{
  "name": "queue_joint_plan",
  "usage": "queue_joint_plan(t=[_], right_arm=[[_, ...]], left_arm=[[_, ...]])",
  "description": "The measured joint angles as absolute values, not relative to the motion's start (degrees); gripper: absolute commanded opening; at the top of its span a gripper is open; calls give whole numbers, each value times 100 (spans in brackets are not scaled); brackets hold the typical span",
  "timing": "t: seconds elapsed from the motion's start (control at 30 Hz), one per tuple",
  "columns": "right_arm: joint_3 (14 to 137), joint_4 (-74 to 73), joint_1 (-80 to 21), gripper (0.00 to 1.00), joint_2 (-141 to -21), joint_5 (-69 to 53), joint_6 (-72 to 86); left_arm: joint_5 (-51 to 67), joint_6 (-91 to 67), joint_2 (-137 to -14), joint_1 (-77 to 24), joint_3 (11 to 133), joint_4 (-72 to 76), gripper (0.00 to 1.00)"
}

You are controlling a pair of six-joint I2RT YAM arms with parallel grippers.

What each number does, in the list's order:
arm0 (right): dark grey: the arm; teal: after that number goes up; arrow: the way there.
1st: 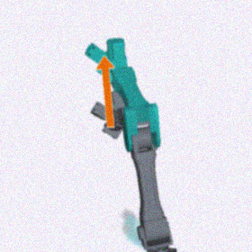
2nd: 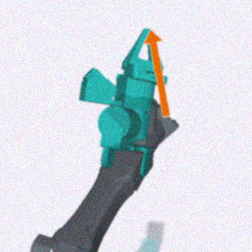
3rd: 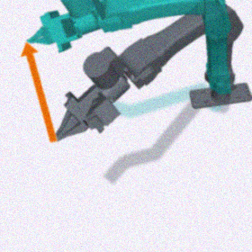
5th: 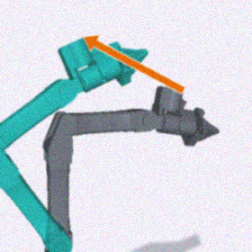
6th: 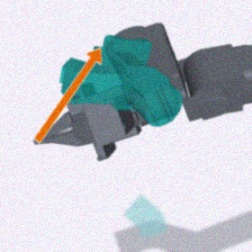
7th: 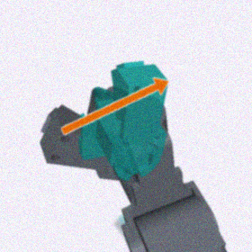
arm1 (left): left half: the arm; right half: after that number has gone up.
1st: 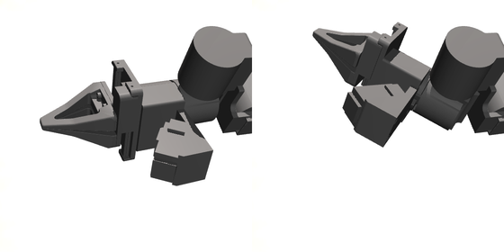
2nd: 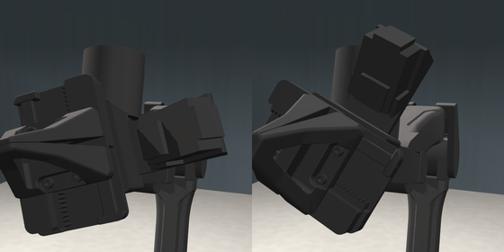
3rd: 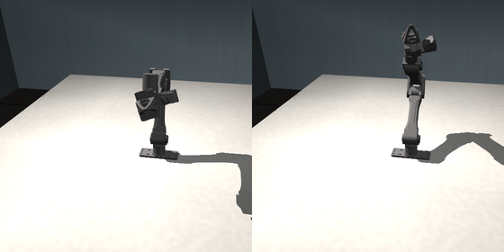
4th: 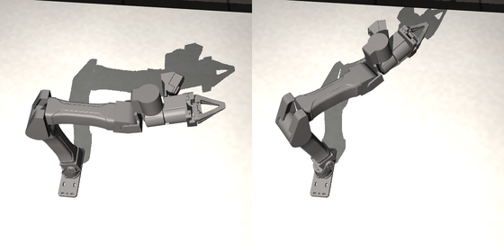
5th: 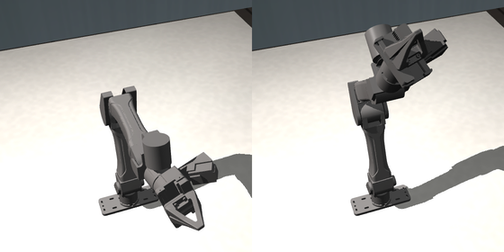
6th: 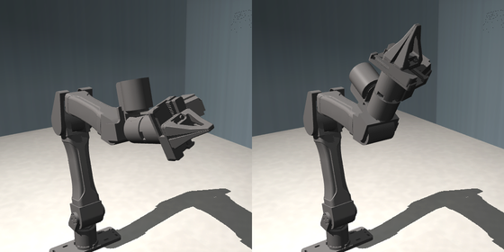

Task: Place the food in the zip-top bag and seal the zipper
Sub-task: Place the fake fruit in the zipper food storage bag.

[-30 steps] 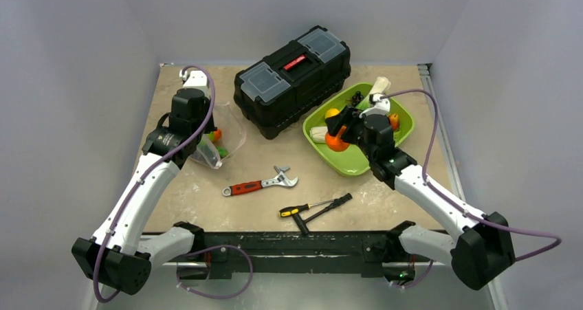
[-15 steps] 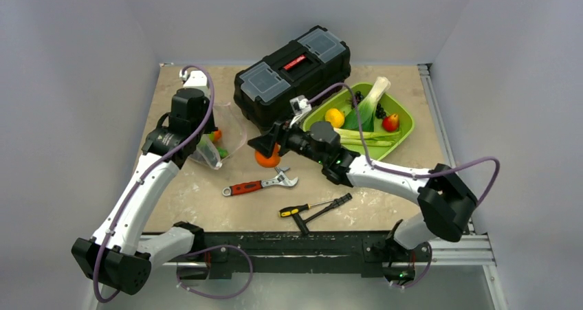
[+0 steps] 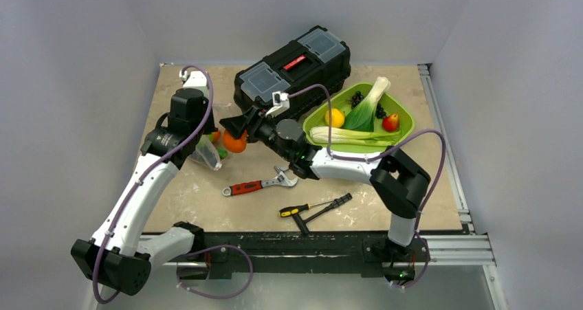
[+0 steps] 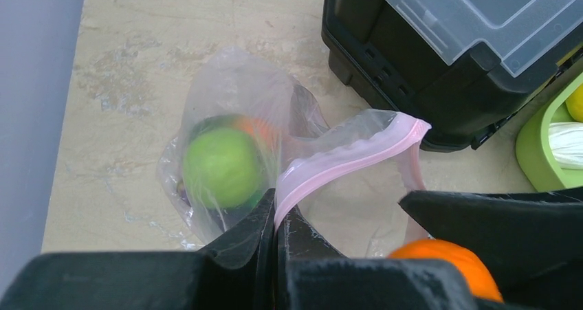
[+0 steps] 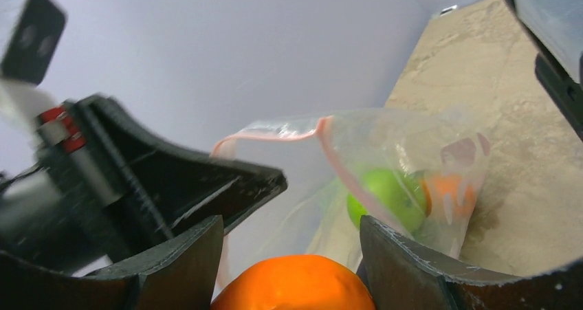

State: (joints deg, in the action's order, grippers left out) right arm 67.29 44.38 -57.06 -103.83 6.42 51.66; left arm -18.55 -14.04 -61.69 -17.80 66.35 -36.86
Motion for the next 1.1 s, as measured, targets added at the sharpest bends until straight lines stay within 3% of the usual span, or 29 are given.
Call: queue_joint_plan(t=[0.27, 0.53, 0.6, 0.73, 0.8, 0.97, 1.1], right_arm=[[7269, 4324, -6003, 0, -10967, 1605, 5413], [7955, 3253, -6119, 17, -11319, 2458, 5749], [8162, 2958, -6119, 28, -11389, 2615, 5815], [8567, 2399, -6136, 70, -11557, 2770, 5916], [8827, 2137, -6158, 83, -11681, 2803, 5898], [9118, 1590, -6226, 96, -11813, 2880, 5723], [9109, 1341, -6243, 99, -11773, 2893, 5452]], left_arm=[[-1817, -1420, -6112, -1780, 6641, -3710, 0], [-1761, -1439, -6110, -1780, 6641, -3736, 0], [-1747, -1439, -6110, -1780, 6641, -3743, 0], [-1712, -1439, -6110, -1780, 6641, -3743, 0], [-1712, -1439, -6110, -1780, 6641, -3745, 0], [-1704, -1441, -6110, -1780, 6641, -3750, 0], [-1680, -1441, -6110, -1780, 6641, -3752, 0]])
